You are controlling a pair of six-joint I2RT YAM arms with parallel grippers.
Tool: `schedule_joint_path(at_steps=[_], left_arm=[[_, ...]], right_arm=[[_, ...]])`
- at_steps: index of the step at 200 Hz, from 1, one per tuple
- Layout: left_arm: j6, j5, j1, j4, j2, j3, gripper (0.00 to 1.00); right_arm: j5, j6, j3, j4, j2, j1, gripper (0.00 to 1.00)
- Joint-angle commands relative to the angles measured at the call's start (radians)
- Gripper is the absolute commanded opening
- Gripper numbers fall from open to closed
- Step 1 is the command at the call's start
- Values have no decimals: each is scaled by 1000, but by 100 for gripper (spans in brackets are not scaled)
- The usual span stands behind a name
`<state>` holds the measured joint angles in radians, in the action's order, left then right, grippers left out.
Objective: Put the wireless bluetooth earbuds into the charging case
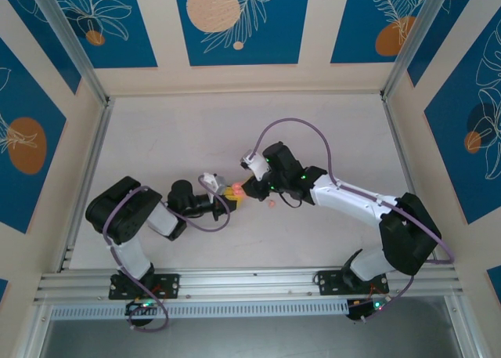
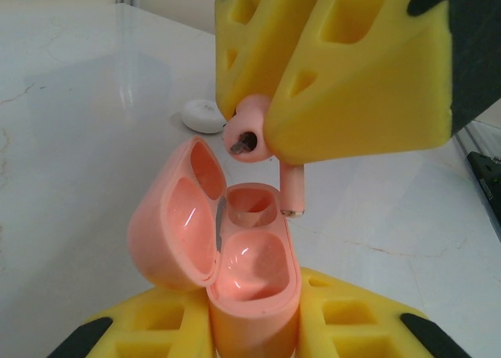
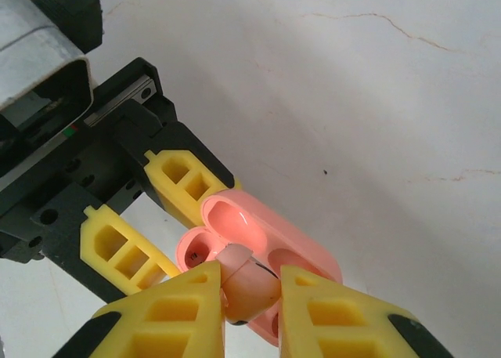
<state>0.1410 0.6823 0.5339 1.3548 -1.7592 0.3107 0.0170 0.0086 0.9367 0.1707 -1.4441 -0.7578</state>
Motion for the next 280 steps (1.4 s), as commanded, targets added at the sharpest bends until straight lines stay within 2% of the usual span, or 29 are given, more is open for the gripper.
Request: schedule_joint_path(at_steps=[1,91,139,191,280], left_arm=[[5,40,-11,52,27,19,24],[14,33,-11,52,61,15,24],[-24,-30,-9,52,86,-9,23],[-166,-159,9,52,126,-54,22],[-488,-441,94,51,132,-71,23]], right_arm=[[-23,-37,34,17,-7,-12,21],[-32,-35,45,-14,-19,-39,21],[-70,29,43,-2,-13,-47,21],[-99,232,33,-31,31,-48,20],[-236,554,40,-13,60,-82,20]])
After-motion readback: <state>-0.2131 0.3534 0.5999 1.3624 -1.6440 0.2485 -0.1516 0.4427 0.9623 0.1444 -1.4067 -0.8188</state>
